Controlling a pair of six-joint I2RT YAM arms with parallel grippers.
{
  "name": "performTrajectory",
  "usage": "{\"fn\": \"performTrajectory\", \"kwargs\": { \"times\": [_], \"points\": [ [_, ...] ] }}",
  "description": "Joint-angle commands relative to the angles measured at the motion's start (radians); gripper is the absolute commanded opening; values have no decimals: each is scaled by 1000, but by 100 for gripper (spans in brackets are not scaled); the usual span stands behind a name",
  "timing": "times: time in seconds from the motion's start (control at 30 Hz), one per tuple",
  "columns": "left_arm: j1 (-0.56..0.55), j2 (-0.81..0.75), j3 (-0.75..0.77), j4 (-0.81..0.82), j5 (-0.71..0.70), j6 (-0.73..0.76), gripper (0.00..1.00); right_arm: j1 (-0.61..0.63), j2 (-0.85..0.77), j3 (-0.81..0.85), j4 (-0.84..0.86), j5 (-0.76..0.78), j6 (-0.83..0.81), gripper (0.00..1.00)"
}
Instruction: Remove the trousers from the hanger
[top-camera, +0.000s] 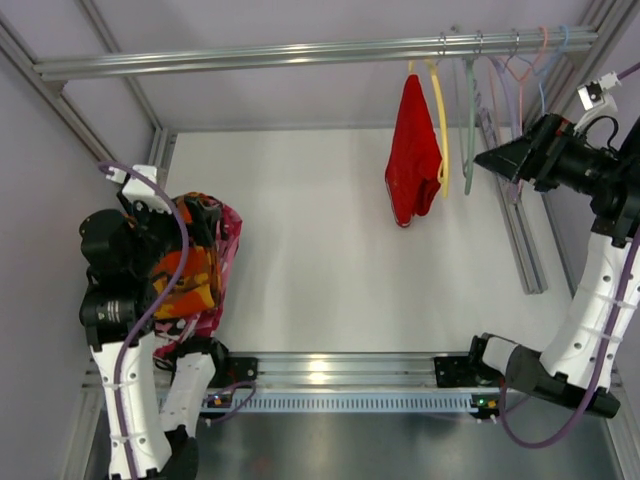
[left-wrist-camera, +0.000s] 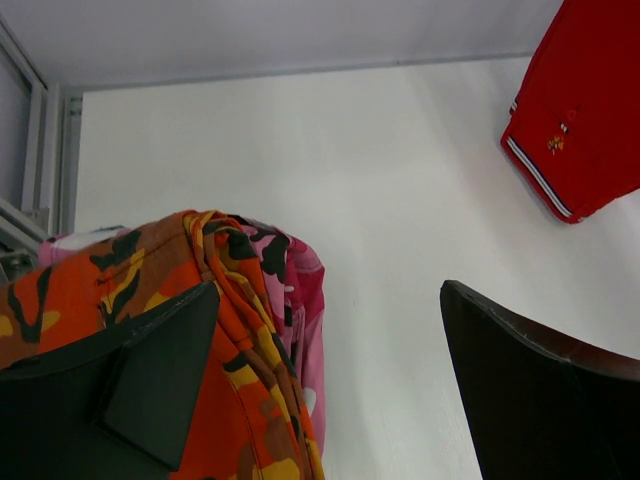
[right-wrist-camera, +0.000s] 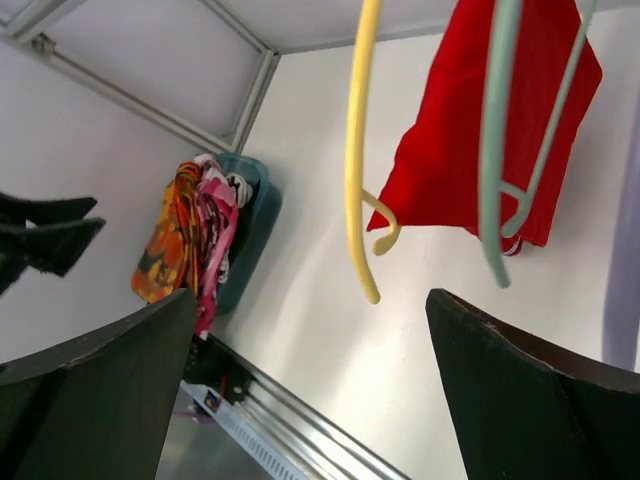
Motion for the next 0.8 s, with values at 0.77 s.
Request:
{"fn": "performTrajectory", "kwargs": {
  "times": [0.77],
  "points": [
    [0,114,136,-452,-112,70,98,51,-401,-385,-294,-78,-665,99]
  ]
}}
